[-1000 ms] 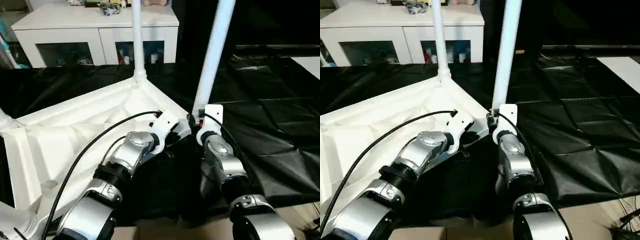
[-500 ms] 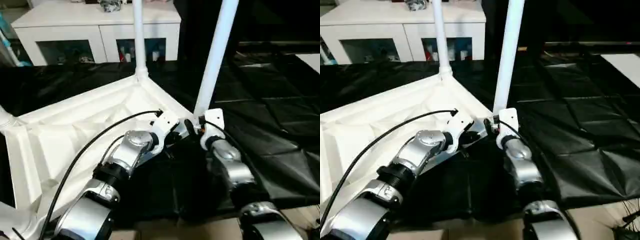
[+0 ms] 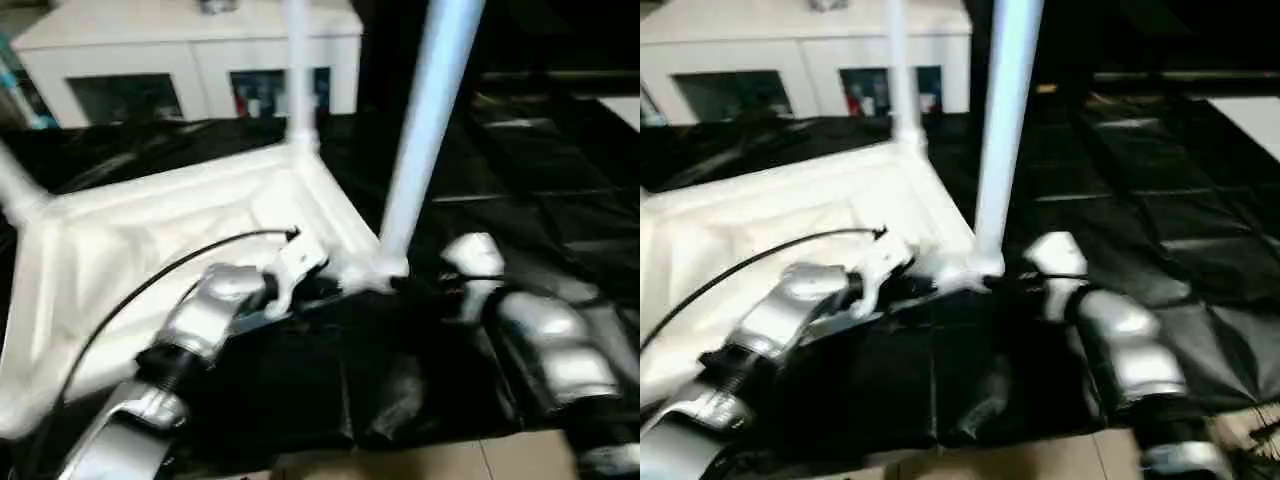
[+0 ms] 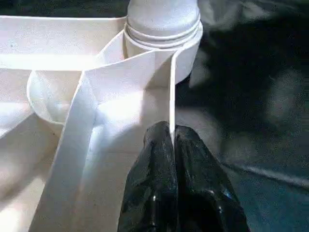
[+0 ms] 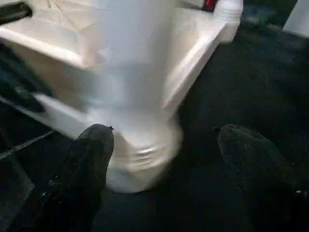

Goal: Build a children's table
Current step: Rotate leg to tighten

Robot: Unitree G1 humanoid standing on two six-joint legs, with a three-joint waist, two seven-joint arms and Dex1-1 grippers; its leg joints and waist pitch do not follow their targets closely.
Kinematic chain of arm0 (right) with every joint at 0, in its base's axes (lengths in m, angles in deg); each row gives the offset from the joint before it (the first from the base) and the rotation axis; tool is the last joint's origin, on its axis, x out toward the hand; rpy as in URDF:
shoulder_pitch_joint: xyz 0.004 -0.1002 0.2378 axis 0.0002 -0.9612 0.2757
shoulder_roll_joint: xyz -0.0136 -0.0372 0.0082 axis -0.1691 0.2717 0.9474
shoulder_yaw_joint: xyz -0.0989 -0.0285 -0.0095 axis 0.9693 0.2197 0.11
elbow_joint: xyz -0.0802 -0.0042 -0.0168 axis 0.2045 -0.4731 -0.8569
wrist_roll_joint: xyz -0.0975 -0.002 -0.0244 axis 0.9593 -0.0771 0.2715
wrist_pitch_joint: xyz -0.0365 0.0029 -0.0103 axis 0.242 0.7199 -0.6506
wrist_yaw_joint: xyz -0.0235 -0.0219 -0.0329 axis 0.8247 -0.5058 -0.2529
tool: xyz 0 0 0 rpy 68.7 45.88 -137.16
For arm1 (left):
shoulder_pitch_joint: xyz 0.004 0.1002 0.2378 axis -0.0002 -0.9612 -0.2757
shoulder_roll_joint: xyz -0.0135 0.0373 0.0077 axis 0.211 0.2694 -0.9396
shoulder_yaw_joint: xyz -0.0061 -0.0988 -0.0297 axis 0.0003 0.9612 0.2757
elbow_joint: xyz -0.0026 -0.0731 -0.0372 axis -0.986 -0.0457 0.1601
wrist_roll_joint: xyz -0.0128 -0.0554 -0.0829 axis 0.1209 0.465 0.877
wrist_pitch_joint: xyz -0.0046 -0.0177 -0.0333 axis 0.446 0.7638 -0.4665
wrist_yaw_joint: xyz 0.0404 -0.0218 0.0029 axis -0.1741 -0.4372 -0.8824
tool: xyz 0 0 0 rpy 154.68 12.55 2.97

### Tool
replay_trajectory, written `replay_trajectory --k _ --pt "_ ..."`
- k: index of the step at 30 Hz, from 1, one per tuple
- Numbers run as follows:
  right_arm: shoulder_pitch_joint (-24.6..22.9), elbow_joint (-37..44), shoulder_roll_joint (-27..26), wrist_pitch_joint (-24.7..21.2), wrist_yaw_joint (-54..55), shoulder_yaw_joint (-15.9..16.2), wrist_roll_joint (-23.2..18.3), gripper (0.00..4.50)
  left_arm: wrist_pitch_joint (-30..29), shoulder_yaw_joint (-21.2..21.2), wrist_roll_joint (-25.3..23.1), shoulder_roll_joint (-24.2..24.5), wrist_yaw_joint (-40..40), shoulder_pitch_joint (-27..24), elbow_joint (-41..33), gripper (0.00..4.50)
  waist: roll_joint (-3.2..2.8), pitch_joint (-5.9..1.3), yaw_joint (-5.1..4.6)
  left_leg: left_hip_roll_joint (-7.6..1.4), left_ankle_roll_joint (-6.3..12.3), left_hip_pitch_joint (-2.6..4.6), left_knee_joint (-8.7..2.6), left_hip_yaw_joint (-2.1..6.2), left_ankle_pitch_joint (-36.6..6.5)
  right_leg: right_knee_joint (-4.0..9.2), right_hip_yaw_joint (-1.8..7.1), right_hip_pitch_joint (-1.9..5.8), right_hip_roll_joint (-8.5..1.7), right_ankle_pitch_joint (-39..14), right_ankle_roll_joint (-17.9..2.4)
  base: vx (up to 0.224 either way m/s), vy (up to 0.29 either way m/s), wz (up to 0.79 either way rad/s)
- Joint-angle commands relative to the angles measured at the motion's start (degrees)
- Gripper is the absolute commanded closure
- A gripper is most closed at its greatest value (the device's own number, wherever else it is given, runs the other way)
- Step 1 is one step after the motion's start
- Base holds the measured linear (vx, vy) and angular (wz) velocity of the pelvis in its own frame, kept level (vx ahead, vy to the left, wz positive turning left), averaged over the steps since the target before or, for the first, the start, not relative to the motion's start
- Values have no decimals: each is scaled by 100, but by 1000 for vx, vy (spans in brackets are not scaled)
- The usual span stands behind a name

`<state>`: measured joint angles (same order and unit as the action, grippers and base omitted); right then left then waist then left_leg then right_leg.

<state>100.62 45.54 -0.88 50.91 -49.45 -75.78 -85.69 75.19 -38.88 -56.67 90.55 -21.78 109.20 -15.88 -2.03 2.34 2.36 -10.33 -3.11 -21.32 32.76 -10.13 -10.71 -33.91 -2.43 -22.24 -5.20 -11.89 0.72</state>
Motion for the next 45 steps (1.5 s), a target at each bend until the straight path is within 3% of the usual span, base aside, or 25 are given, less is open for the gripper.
replay_trajectory --k 1,6,11,17,20,26,32,45 --pt "-12 165 142 -100 -249 -111 -233 74 -126 -180 34 30 -238 -150 -93 450 78 -294 16 -272 825 34 -325 38 -785 307 176 262 -268 61 -1756 0 0 0" --pt "-88 259 450 -211 -606 -199 -388 74 -151 -171 63 115 -316 -206 -236 450 95 -304 27 -260 906 24 -293 34 -632 285 165 280 -272 228 -1811 0 0 0" --pt "-373 706 730 -616 -1305 -13 -551 74 -225 -198 135 196 -516 -263 -444 450 97 -323 73 -268 1007 25 -263 31 -526 266 156 287 -270 265 -1801 0 0 0" --pt "-289 607 530 -445 -1088 139 -405 74 -295 -256 233 216 -726 -319 -668 450 79 -317 87 -276 868 43 -271 33 -622 273 163 254 -275 20 -1824 0 0 0" --pt "-194 496 301 -340 -931 290 -158 74 -328 -276 229 206 -751 -328 -720 450 81 -328 92 -260 822 41 -259 34 -559 247 164 258 -263 155 -1807 0 0 0" --pt "-113 353 174 -290 -1066 525 -65 74 -346 -278 222 212 -738 -300 -714 450 85 -335 107 -252 846 35 -244 34 -509 227 164 266 -264 275 -1836 0 0 0" --pt "101 28 12 -163 -995 604 86 74 -372 -275 201 183 -687 -292 -714 450 94 -331 96 -255 730 40 -249 34 -670 234 169 260 -265 32 -1789 0 0 0" --pt "169 -197 -58 -28 -1082 589 71 196 -377 -274 185 197 -670 -335 -725 450 96 -362 109 -242 861 4 -185 33 -478 172 168 245 -253 290 -1819 0 0 0"
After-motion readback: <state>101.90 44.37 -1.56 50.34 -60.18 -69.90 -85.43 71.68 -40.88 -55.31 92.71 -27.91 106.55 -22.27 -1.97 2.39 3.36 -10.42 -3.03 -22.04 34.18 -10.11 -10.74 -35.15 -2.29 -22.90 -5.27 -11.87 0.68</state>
